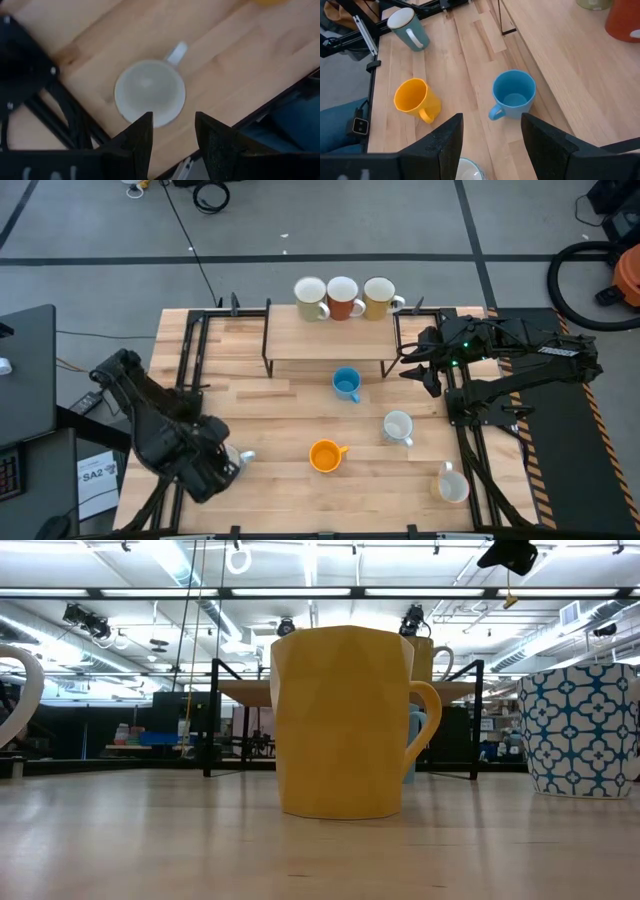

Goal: Place coffee mugs
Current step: Put the light blue mug on the shelf

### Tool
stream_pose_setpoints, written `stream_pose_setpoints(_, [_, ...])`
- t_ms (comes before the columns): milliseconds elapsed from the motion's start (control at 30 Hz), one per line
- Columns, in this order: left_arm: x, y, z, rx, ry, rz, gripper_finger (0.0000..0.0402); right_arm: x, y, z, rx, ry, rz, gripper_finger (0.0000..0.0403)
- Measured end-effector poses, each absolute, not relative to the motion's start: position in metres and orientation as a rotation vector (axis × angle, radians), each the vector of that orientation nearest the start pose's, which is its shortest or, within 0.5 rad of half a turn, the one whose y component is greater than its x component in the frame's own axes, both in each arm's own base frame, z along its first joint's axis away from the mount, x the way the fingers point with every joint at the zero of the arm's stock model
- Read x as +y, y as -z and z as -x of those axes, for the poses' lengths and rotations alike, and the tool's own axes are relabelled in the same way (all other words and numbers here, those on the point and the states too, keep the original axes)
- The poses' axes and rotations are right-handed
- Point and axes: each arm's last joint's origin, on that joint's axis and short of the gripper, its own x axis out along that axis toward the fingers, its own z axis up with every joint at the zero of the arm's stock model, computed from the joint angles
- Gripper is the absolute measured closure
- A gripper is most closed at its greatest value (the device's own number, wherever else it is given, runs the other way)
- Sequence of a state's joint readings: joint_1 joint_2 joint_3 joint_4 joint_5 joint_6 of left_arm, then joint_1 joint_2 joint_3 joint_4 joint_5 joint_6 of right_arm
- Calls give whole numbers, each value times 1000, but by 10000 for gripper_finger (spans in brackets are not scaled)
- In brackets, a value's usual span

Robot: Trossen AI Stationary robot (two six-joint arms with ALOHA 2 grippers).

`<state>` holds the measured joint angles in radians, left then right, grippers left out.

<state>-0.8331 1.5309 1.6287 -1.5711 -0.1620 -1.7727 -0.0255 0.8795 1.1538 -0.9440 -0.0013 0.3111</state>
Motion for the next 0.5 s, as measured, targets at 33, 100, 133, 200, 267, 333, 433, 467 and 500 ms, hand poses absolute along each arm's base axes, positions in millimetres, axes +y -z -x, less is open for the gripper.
stream_pose_setpoints(33, [-192, -352, -175, 1265, -687, 759, 249, -4, -371, -147, 661, 127, -308, 197])
stream_pose_setpoints(100, [-201, -347, -173, 1272, -711, 760, 249, -4, -371, -147, 661, 127, -308, 197])
stream_pose_setpoints(133, [-204, -345, -172, 1272, -724, 764, 249, -4, -371, -147, 661, 127, -308, 197])
stream_pose_setpoints(200, [-211, -341, -169, 1270, -750, 776, 249, -4, -371, -147, 661, 127, -308, 197])
stream_pose_setpoints(267, [-217, -337, -168, 1262, -783, 794, 249, -4, -371, -147, 661, 128, -308, 197])
stream_pose_setpoints(333, [-223, -334, -166, 1254, -817, 814, 249, -4, -371, -147, 661, 127, -308, 197])
stream_pose_setpoints(433, [-231, -329, -162, 1274, -865, 844, 249, -4, -371, -147, 661, 127, -307, 197])
stream_pose_setpoints(467, [-233, -326, -162, 1284, -885, 853, 249, -4, -371, -147, 661, 126, -303, 197])
stream_pose_setpoints(500, [-236, -324, -161, 1290, -903, 858, 249, -4, -371, -147, 661, 123, -296, 197])
